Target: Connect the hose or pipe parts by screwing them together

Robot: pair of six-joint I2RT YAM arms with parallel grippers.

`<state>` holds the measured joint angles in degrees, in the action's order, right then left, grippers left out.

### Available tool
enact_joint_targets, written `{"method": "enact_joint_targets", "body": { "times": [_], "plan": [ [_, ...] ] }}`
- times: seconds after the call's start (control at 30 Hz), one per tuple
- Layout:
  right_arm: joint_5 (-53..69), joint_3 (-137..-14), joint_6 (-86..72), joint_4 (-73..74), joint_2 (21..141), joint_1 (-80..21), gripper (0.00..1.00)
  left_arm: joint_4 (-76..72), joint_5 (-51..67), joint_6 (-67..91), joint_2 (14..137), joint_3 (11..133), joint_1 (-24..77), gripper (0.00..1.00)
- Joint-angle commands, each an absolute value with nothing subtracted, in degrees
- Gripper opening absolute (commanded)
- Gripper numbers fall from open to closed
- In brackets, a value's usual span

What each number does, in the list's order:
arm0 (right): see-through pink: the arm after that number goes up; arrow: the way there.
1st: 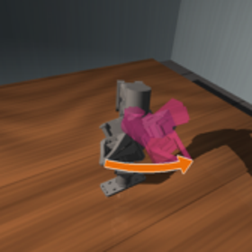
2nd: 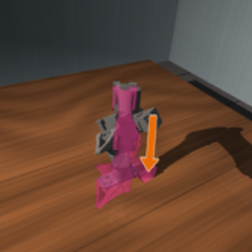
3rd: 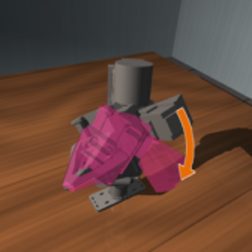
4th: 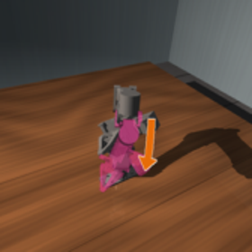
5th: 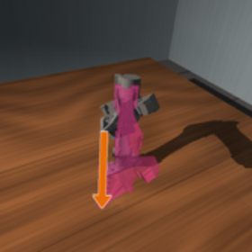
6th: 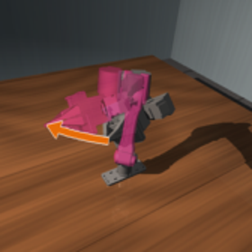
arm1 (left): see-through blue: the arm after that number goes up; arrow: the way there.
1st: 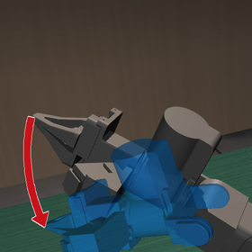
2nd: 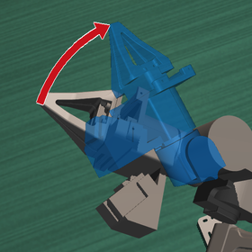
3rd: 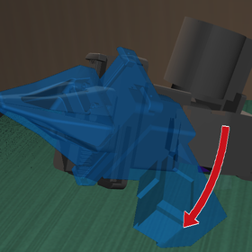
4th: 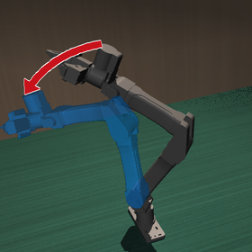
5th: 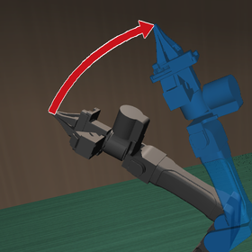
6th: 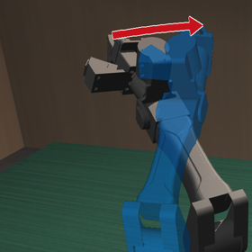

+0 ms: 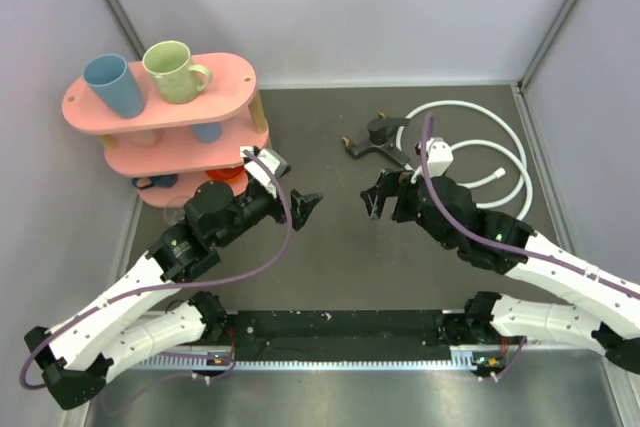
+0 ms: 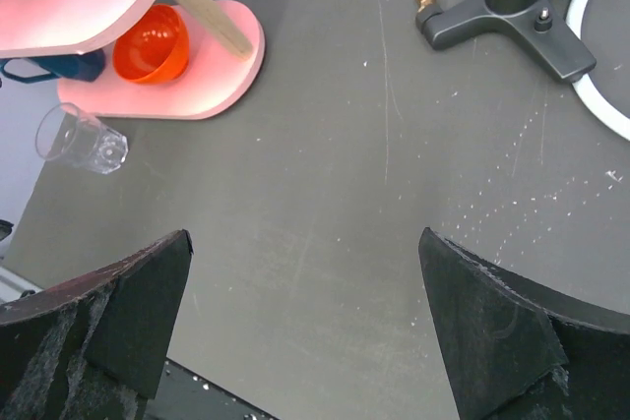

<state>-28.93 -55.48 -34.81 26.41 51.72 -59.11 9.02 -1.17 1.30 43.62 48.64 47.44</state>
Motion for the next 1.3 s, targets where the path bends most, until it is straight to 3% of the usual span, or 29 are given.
{"method": "enact_joint_targets", "body": {
  "times": [0.0,0.2,0.37,0.53,0.67,0.8,1.07,1.27],
  "plan": [
    [-30.5,-54.41,-35.68,25.31,50.1,-59.41,0.99,6.15,-1.93,0.53,43.07,48.43,47.72,0.97],
    [-34.7,-53.88,-35.07,25.23,50.27,-59.41,0.99,6.24,-2.63,0.53,43.07,48.43,47.72,0.97],
    [-39.47,-56.59,-20.68,23.83,54.83,-56.62,0.99,6.42,-4.04,0.53,42.37,48.52,47.72,0.94],
    [-22.17,-61.17,-3.65,16.19,63.62,-43.79,0.99,6.68,-5.18,-1.41,41.66,48.51,47.81,0.93],
    [-8.2,-65.19,1.39,11.08,71.09,-30.36,0.96,6.42,-6.67,-1.67,40.61,48.25,47.9,0.93],
    [2.25,-70.91,6.32,9.49,81.1,-23.74,0.91,6.07,-7.03,-2.11,40.25,47.99,47.9,0.93],
    [20.98,-95.67,-1.48,21.0,104.39,-12.4,0.92,6.33,-5.89,-1.93,40.17,48.16,48.34,0.91],
    [25.83,-102.48,-3.87,24.78,113.19,-9.76,0.88,6.33,-6.59,-2.55,40.25,48.08,48.34,0.91]
  ]
}}
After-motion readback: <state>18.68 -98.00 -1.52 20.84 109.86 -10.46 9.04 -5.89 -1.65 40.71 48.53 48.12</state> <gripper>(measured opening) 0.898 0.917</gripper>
